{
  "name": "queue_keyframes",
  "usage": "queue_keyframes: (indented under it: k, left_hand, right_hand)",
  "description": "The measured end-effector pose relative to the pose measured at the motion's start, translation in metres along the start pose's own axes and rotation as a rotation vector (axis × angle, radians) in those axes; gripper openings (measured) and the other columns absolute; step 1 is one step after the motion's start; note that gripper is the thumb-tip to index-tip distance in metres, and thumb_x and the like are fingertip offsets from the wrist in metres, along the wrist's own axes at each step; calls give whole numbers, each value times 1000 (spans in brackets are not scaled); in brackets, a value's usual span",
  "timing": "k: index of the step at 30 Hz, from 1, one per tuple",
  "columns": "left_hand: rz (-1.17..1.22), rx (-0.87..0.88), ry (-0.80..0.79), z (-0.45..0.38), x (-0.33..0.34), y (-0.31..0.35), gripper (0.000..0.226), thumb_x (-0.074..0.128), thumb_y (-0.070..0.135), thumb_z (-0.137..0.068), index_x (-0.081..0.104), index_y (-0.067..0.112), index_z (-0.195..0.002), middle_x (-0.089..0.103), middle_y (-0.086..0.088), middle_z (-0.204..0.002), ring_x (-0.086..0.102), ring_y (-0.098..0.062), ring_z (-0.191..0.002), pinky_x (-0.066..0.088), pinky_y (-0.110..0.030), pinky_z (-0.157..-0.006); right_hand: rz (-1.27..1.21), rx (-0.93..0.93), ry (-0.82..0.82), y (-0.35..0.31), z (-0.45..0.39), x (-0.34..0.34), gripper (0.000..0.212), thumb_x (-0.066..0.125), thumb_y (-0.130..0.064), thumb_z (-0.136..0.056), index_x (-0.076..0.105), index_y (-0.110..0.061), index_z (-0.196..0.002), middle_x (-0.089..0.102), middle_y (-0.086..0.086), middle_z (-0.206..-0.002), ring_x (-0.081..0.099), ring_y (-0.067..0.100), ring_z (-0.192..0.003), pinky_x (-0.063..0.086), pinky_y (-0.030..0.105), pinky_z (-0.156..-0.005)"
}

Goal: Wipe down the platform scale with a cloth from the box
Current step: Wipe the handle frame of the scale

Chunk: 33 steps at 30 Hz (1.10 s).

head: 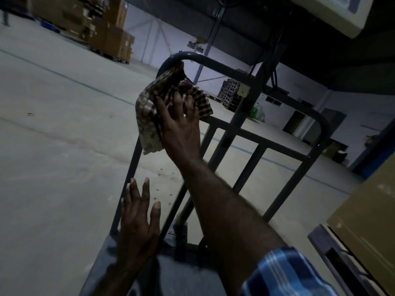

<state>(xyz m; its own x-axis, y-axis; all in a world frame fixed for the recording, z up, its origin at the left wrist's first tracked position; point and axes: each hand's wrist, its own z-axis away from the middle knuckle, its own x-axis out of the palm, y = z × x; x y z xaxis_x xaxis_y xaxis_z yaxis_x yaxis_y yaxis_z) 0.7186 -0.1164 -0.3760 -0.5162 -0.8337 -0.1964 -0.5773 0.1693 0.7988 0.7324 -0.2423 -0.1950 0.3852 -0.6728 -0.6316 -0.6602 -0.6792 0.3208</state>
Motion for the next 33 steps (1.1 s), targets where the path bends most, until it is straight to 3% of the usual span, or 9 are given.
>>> queue_keyframes:
  k: [4,7,11,15,18,22,25,28,33]
  left_hand:
    - [10,2,6,0,3,-4,61,28,47,-96,19,27,-153,5,-1,-163,1,-15,-150,3,-34,-120]
    - [-16,28,11,0,5,-4,61,29,44,-96,20,24,-153,7,-3,-162,4,-17,-150,0,-23,-119]
    - [-38,36,19,1,8,0,61,30,42,-96,23,19,-152,13,-9,-161,8,-19,-149,0,-21,-117]
    - [-33,43,-15,3,11,0,61,29,43,-96,20,22,-153,11,-8,-161,7,-20,-150,0,-23,-117]
    - [-21,50,-37,6,14,-2,61,30,43,-96,17,26,-153,9,-7,-162,6,-21,-150,7,-35,-119]
    - [-9,40,-73,12,17,-5,61,28,45,-96,15,29,-153,4,-1,-163,1,-16,-150,9,-43,-120]
    - [-10,30,-97,15,18,-5,61,27,47,-96,13,30,-153,0,1,-163,-1,-14,-150,9,-45,-120]
    - [-20,35,-112,19,15,-7,60,27,46,-96,11,34,-153,-1,2,-163,-2,-13,-150,5,-41,-121]
    - [-95,70,-137,28,-10,-22,60,25,48,-98,12,31,-154,2,-1,-163,-1,-17,-150,-1,-28,-120]
  right_hand:
    - [-3,17,21,41,23,-6,96,78,-43,-74,25,-31,-153,23,17,-158,18,40,-143,21,54,-114]
    - [16,98,45,88,52,-11,83,70,-28,-83,26,-32,-153,29,15,-156,27,37,-138,31,52,-109]
    - [-4,311,36,153,94,-22,61,67,-9,-85,47,-21,-140,38,15,-151,32,36,-136,37,56,-107]
    - [-14,583,24,220,139,-43,62,58,-8,-90,38,-26,-146,19,6,-161,15,34,-146,33,57,-111]
    - [15,663,-44,252,157,-56,56,60,-13,-91,41,-17,-143,16,10,-161,10,36,-148,27,61,-113]
    - [-54,571,-95,247,146,-61,47,41,-30,-99,39,-20,-144,20,12,-158,16,38,-145,29,63,-111]
    - [-26,293,-116,222,135,-57,59,34,-47,-98,29,-24,-152,13,15,-161,13,38,-146,22,57,-114]
    - [115,-38,-126,214,133,-46,63,48,-40,-97,31,-13,-151,15,23,-160,10,42,-147,17,56,-119]
    - [291,-351,-207,224,145,-26,73,72,-24,-80,41,-5,-144,23,21,-158,9,40,-148,17,59,-117]
